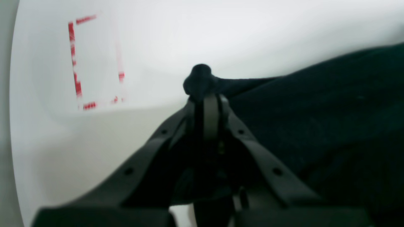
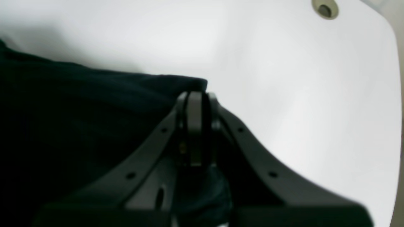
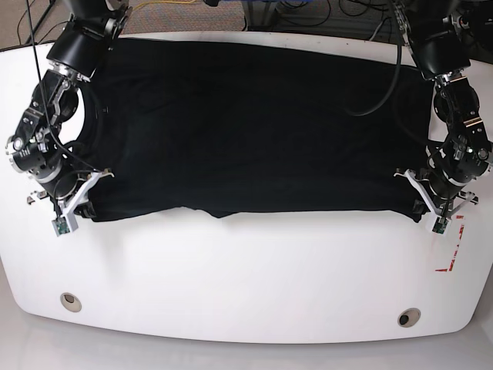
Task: Layout the t-shirt on the table in an organized manner, then fold the t-shirt properly
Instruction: 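Lift the hem with both grippers and fold it toward the collar edge, then lay the folded edge down with both grippers, pulling it toward the robot, then release the right gripper and move it to the folded strip's end, then grasp the strip end with the right gripper and straighten it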
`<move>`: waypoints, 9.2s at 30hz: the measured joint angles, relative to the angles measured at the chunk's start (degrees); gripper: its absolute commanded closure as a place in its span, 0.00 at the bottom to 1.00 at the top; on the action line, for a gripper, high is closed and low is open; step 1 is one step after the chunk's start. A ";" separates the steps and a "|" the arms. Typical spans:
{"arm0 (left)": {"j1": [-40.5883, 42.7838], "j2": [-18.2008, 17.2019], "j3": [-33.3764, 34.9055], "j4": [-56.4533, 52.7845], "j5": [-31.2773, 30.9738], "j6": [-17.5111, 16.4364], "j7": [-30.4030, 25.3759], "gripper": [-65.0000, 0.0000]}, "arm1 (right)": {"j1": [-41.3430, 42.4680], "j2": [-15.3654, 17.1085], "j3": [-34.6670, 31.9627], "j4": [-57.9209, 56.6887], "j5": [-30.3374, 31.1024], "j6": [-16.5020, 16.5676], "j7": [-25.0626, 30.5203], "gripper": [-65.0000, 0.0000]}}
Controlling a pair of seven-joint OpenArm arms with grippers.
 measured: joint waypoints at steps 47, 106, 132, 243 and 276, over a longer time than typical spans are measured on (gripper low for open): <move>22.49 -1.64 -9.53 7.56 -1.20 -6.71 -0.20 1.00 | -26.08 -6.27 7.04 4.68 9.27 -0.37 -0.57 0.99; 21.92 -0.98 -10.05 -2.23 -2.95 -6.45 5.75 0.52 | -23.98 -12.11 11.10 -6.69 4.42 1.07 7.98 0.70; 9.73 0.44 0.26 -10.93 -2.60 -4.44 -0.11 0.52 | -13.51 0.81 7.28 -29.38 6.12 1.53 21.68 0.70; 10.36 2.99 -2.89 0.31 -0.33 -4.46 9.22 0.52 | -27.98 -1.62 -2.08 3.89 22.34 0.46 -0.33 0.98; 10.36 2.99 -2.80 0.28 -0.48 -4.31 9.22 0.52 | -30.84 0.48 -1.66 12.07 24.65 0.50 -0.09 0.38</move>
